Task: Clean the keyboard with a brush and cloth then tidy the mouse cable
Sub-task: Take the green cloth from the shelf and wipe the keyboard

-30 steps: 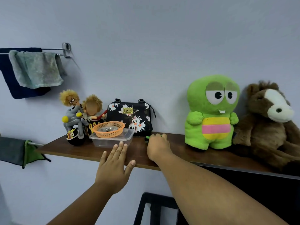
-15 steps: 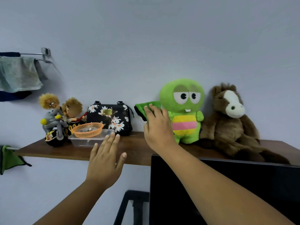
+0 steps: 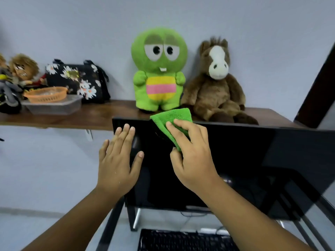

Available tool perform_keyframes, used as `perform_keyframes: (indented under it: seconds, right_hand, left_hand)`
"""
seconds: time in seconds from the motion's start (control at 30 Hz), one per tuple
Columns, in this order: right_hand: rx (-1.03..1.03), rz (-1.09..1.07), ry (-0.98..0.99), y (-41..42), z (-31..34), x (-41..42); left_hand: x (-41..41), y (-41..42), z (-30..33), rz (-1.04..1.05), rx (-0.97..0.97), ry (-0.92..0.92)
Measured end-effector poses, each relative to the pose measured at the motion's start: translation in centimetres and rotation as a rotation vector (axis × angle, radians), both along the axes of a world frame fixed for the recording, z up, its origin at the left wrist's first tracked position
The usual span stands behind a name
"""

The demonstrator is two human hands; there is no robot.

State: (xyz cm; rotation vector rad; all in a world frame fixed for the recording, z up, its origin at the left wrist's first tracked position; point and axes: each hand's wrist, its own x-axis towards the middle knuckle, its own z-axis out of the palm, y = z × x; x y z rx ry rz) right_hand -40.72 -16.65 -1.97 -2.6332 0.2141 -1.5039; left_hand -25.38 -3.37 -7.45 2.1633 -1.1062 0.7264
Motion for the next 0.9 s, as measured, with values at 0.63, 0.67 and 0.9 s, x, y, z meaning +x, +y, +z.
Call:
perform_keyframes:
  seconds: [0.63,0.67,0.9]
  right_hand:
    - [0.604,-0.195,0.609,1.2,-27.1,-7.5]
    - [0.629,-0.222,0.655,1.5,-28.1,-7.0]
    - [0.700,-0.393,1.032,2.1,-31.4,-5.0]
  left_hand:
    - [-7.3,4.4,-22.2,0.091,0.559,0.579]
    - [-7.0,4.9,-23.2,0.083,0.619,0.617]
    - [-5.4,6.5,-27.1,-0.058,0.794,0.806]
